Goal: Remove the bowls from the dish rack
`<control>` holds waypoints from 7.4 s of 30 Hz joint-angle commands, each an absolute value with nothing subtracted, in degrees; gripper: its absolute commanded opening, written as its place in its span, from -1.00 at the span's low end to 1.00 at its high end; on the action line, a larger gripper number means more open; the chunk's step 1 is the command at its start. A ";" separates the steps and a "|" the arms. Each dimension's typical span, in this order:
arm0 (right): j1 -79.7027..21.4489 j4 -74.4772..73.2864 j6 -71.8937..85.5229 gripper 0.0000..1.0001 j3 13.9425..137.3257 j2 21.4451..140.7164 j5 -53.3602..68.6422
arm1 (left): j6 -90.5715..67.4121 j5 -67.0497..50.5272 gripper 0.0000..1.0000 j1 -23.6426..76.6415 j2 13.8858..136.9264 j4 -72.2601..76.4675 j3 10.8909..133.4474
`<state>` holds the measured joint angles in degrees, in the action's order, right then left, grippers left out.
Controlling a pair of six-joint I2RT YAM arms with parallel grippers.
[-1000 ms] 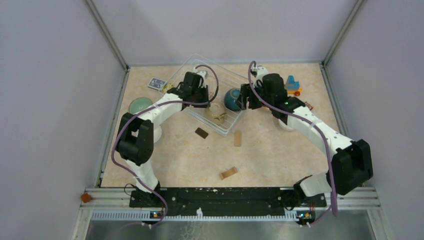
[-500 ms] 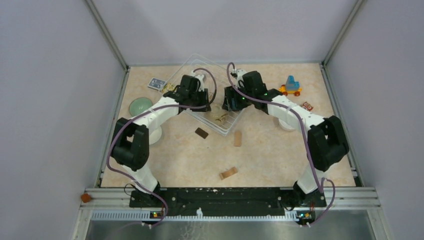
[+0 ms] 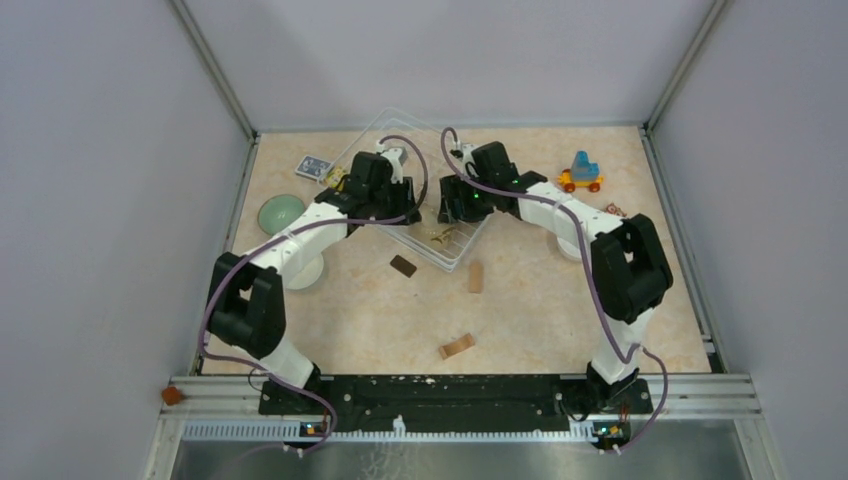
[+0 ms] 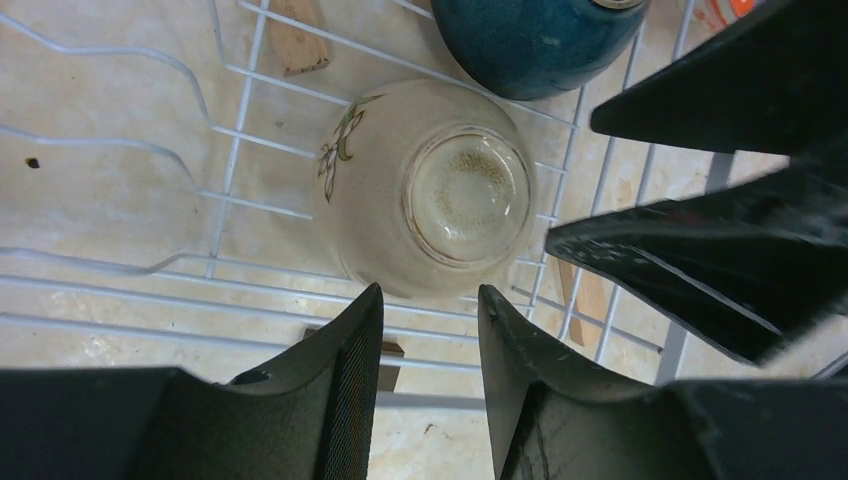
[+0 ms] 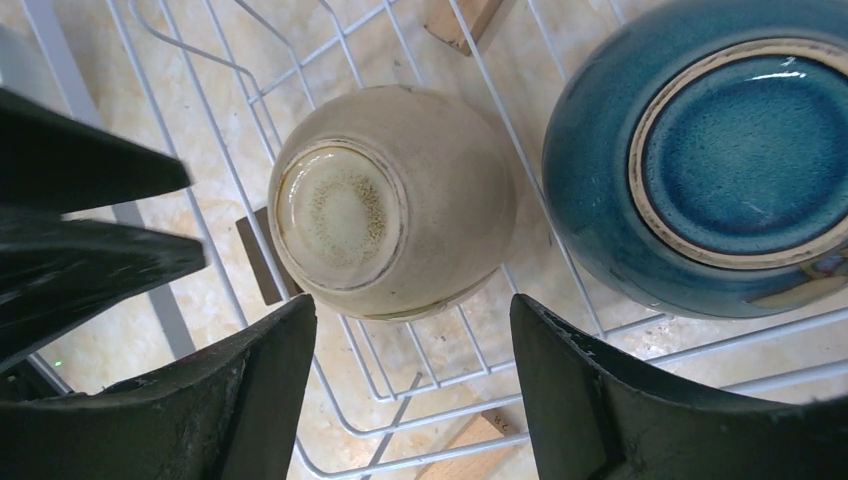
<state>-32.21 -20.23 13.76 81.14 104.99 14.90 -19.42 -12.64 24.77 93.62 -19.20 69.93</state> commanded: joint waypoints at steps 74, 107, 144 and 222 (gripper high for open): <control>-30.99 5.96 50.19 0.84 72.84 116.85 17.34 | -22.24 -7.27 0.18 24.68 70.67 -12.79 56.61; -29.30 14.67 55.33 0.87 67.57 117.17 17.67 | -21.45 -6.98 0.22 24.61 69.38 -13.36 56.03; -30.55 23.97 58.30 0.45 66.73 115.02 22.20 | -20.87 -5.52 0.25 24.67 67.89 -13.71 54.23; -43.15 -11.81 -8.99 0.86 78.05 100.00 -5.58 | -23.93 -1.75 0.30 24.00 68.65 -13.83 54.78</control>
<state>-42.96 -12.58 -10.37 77.60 102.48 -7.88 -23.09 -1.85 24.34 69.89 -15.05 54.76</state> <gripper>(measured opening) 0.947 0.650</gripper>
